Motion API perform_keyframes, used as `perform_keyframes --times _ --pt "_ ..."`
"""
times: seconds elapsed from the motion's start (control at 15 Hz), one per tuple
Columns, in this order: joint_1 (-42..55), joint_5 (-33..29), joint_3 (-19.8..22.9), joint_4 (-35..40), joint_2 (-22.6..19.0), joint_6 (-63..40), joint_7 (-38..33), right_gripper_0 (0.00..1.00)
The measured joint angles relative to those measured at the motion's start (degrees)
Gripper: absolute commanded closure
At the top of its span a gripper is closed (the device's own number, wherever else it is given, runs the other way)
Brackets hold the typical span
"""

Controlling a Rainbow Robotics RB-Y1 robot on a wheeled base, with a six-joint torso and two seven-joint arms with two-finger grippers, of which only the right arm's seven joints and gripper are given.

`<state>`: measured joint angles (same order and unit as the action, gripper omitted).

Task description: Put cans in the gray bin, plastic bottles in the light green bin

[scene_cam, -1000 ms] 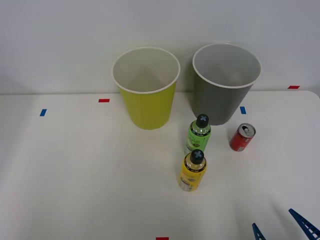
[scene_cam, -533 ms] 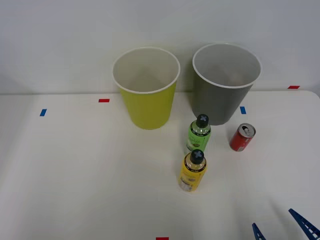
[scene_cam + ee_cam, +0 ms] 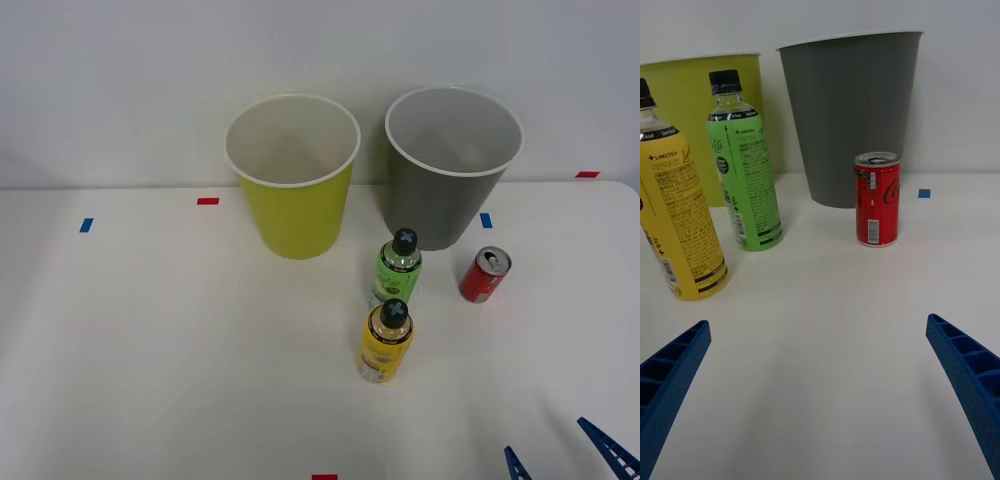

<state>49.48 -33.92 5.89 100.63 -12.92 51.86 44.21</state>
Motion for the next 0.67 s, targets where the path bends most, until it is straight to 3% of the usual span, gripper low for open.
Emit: perform_keyframes --times 0.67 --pt "0.00 0.00 0.00 0.00 0.00 0.00 0.00 0.00"
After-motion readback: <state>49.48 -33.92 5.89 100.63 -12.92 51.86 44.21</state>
